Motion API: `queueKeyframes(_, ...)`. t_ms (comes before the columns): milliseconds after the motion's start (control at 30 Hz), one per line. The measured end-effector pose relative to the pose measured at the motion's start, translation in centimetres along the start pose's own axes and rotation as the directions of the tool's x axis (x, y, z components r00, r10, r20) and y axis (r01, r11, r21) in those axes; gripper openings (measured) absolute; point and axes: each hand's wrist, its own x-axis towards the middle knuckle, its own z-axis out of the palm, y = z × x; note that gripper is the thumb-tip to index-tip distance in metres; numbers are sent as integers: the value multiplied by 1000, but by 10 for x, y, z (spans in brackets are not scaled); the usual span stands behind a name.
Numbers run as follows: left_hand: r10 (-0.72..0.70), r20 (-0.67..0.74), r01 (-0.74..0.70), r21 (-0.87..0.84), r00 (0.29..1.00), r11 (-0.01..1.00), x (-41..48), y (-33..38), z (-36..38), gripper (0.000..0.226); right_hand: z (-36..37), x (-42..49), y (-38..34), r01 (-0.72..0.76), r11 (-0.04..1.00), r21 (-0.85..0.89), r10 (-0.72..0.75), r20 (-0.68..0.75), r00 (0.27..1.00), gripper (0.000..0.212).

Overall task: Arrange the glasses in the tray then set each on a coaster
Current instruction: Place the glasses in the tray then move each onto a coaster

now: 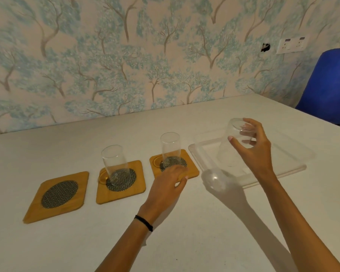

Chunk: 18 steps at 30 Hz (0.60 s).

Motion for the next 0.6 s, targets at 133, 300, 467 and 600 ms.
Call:
queueKeyframes(133,25,44,-30,122,999,992,-27,-28,-29,28,36,-25,-28,-4,999,34,1,82,997,60)
queueKeyframes(300,-18,38,12,153,999,988,-63,-61,-65,29,82,-54,-57,0,997,82,-13,161,987,61)
queueKeyframes(467,-98,-43,102,132,994,986,-102,-95,-107,26,127,-81,-86,12,991,133,-46,258,965,61)
queueKeyframes(600,-144,-127,167,198,981,966,-132,-125,-136,25,161,-99,-105,28,989,148,-74,318,945,61)
